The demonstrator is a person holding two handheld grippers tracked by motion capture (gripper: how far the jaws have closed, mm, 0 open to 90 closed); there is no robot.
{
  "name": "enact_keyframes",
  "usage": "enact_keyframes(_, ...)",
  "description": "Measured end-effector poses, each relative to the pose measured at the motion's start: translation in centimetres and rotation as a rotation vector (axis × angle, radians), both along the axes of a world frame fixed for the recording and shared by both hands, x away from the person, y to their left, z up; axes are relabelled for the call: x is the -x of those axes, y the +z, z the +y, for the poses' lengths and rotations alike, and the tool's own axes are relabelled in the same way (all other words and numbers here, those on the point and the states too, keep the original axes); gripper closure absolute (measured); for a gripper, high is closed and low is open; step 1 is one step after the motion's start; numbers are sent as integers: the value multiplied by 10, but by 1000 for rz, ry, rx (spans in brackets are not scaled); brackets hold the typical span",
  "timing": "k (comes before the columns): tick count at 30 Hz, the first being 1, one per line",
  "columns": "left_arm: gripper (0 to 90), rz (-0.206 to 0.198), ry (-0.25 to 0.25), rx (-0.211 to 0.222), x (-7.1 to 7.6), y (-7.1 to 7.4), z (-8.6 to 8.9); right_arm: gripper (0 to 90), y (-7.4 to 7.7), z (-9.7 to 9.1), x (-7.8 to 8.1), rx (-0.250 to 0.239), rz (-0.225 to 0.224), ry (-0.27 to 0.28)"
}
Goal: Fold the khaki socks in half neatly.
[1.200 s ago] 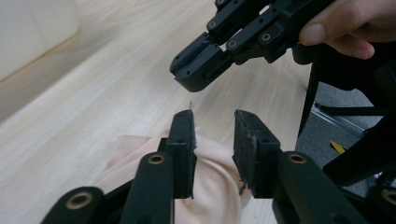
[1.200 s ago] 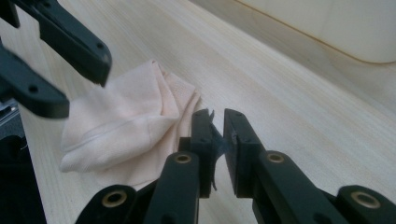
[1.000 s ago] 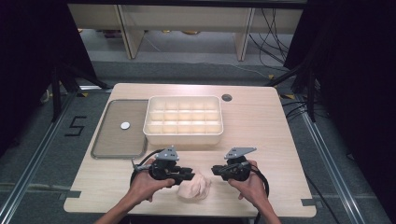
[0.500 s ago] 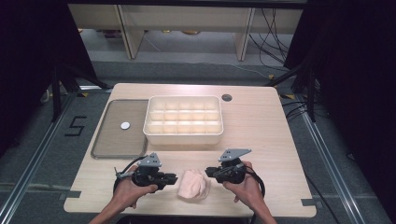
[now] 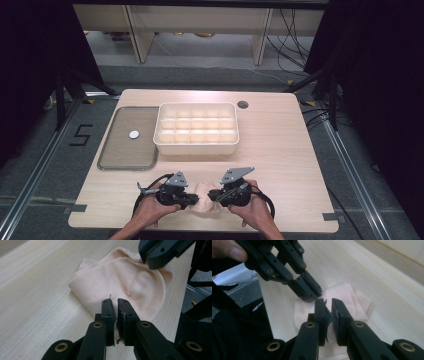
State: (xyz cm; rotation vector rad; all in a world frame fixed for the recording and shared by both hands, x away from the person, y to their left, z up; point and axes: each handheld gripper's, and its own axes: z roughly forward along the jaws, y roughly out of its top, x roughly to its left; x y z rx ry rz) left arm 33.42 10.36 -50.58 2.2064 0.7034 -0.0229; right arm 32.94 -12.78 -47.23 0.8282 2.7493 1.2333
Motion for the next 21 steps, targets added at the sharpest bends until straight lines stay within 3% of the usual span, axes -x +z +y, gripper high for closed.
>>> enact_keyframes(3,831,4,2,-5,3,-1,-1,836,-4,4,3,24,8,12)
enact_keyframes(4,831,0,-1,-14,6,0,-3,840,-7,4,5,63,6,34)
enact_keyframes(6,831,-1,-8,-19,8,-1,-3,842,-9,3,6,69,24,37)
enact_keyframes(7,831,-3,-5,-19,10,0,-4,845,-11,-1,8,97,19,34)
enact_keyframes(11,830,-10,-7,-24,11,-1,-6,849,-14,-10,8,130,9,25)
enact_keyframes(13,828,-10,8,-20,13,-1,-7,849,-22,-16,9,146,22,-11)
enact_keyframes(14,826,-10,8,-20,13,-1,-7,849,-22,-16,9,146,22,-11)
enact_keyframes(15,826,-36,-12,-38,12,1,-6,850,-24,-17,10,149,32,-22)
enact_keyframes(16,819,-54,-11,-16,16,4,-7,850,-24,-17,9,137,34,-17)
enact_keyframes(19,815,-77,-14,-8,21,8,-7,850,-22,-16,11,163,44,-21)
enact_keyframes(20,815,-69,-18,11,25,9,-9,850,-24,-16,9,154,17,5)
enact_keyframes(21,816,-77,-29,5,28,11,-9,850,-23,-16,10,152,28,-2)
